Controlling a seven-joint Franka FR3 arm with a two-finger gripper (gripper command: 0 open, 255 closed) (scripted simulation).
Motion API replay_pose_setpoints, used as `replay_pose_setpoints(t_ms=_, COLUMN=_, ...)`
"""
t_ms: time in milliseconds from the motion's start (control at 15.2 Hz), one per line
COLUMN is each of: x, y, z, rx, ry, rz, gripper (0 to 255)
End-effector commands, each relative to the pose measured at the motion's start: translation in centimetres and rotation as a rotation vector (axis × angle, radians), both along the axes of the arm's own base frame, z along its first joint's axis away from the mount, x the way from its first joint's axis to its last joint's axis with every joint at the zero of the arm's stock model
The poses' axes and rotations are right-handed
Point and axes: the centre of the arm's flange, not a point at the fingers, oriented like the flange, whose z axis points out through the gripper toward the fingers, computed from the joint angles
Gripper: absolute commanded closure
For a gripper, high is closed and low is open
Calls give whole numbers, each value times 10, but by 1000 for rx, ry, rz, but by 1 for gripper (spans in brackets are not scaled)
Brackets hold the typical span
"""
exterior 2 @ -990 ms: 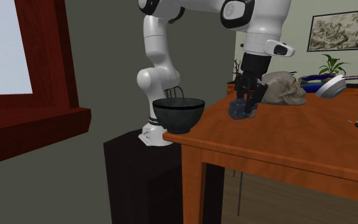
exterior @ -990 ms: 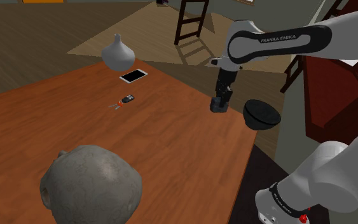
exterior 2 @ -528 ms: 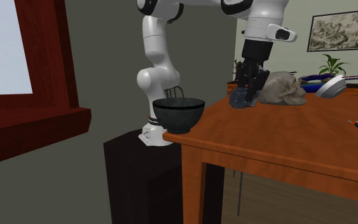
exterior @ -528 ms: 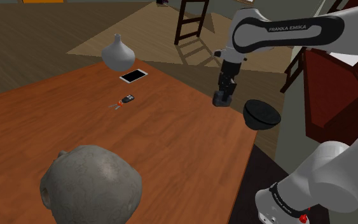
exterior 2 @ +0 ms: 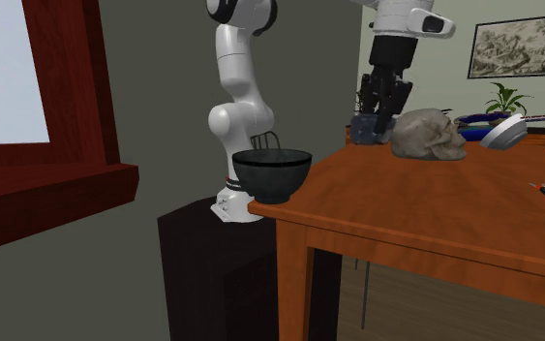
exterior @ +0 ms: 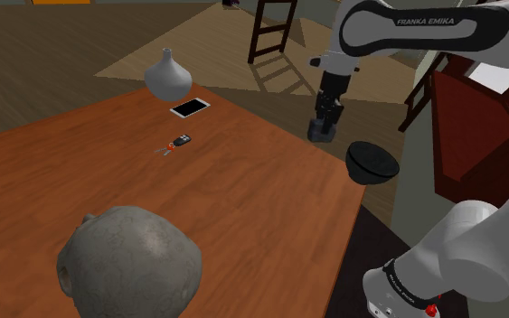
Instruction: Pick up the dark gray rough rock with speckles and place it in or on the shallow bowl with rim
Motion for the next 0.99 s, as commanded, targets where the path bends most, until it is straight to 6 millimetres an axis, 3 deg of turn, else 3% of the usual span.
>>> replay_pose_setpoints(t_ms=0, x=1, y=0, z=12, rx=0, ry=0, rz=0, gripper=255)
replay_pose_setpoints(t_ms=462, x=1, y=0, z=47, rx=0, ry=0, rz=0, gripper=255)
replay_pose_setpoints(t_ms=924, x=-62, y=-67, z=52, rx=0, ry=0, rz=0, gripper=255)
